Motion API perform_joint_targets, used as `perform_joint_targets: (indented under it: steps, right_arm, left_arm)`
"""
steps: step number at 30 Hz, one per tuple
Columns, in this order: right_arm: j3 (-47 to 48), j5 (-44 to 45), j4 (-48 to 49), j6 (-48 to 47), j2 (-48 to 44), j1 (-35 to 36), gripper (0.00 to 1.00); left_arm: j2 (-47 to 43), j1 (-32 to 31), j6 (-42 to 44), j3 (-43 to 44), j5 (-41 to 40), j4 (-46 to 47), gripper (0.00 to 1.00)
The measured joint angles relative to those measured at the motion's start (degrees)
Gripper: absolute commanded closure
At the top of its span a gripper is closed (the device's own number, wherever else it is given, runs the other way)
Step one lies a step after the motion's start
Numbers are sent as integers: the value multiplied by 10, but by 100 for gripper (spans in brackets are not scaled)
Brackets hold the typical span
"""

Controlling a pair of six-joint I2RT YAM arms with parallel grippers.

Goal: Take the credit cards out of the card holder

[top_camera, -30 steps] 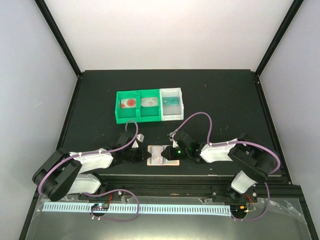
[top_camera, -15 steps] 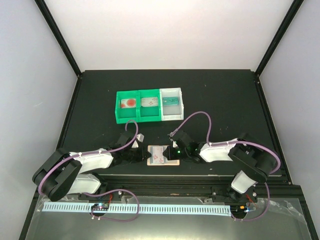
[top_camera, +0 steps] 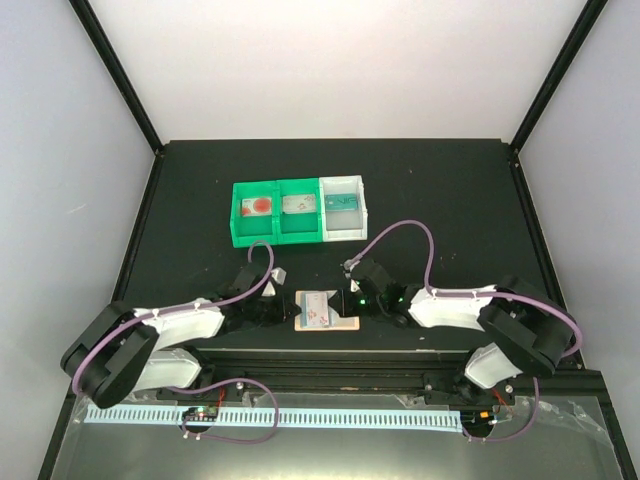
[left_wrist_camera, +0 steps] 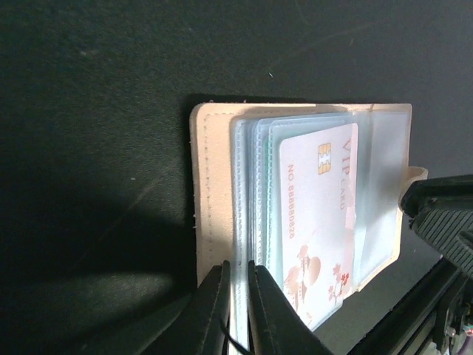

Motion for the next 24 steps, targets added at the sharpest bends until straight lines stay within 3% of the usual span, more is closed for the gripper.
perform_joint_targets:
  steps: [6, 11, 24]
  right_arm:
    - [-7, -33, 38, 9, 34, 0, 84]
    - [-8, -45, 52, 14, 49, 0, 83]
    - [-8, -47, 65, 15, 66, 0, 82]
  left_arm:
    - [-55, 0, -6, 0, -4, -43, 83]
    - [-79, 0, -10, 0, -3, -44, 88]
    - [8, -4, -10, -7, 22, 24, 94]
